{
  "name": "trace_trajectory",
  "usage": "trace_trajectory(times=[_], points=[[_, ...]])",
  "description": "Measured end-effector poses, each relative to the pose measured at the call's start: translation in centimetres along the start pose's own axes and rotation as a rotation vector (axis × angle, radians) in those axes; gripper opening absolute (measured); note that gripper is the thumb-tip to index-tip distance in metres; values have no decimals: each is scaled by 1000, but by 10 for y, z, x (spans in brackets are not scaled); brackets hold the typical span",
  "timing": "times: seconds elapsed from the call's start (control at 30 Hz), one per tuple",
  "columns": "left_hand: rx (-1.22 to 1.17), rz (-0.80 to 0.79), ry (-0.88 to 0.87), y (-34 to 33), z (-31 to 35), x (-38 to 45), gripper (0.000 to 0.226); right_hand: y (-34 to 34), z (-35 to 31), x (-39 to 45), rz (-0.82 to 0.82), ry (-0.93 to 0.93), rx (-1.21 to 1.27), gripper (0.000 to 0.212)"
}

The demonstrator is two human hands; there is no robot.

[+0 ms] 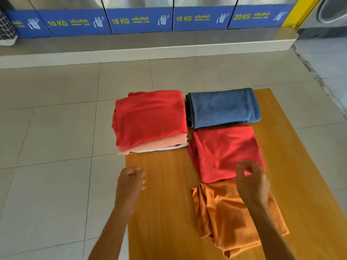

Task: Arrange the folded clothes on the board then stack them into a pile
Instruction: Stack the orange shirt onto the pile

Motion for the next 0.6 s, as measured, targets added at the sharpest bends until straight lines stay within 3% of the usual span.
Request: trace_trajectory(times=[0.07,0.17,0.27,0.33,0.43,0.5,0.6], points=[[115,-180,-12,-37,-11,-23,29,32,34,-4,55,-148,-128,35],[259,-359,-42,-89,-17,-53,41,55,75,-23,-21,-489,-273,70],[370,-372,-87,-123,-13,-76,48,55,94,-45,-85,-528,-311,83],[460,-323,-150,-137,-10,-89,55,52,95,-60,-111,-573,-214,80],[571,-270,-197,-139,-19,-101,69,43,90,-85,-221,-620,-116,58],[603,-287,-188,-129,-31,-103,76,31,87,-102,-304,-624,-37,56],[542,-306,-146,-107,-49,-102,69,14,81,-125,-342,-622,99,53]])
Point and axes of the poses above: each hand's wrist, its own x-axis towards the middle knuckle, its own y-axis out of the back of the hand, z = x × y, the point moved 5 cm from there along x, towards the middle knuckle, and after that the axes turned 14 degrees about x, right-handed, at the moved point
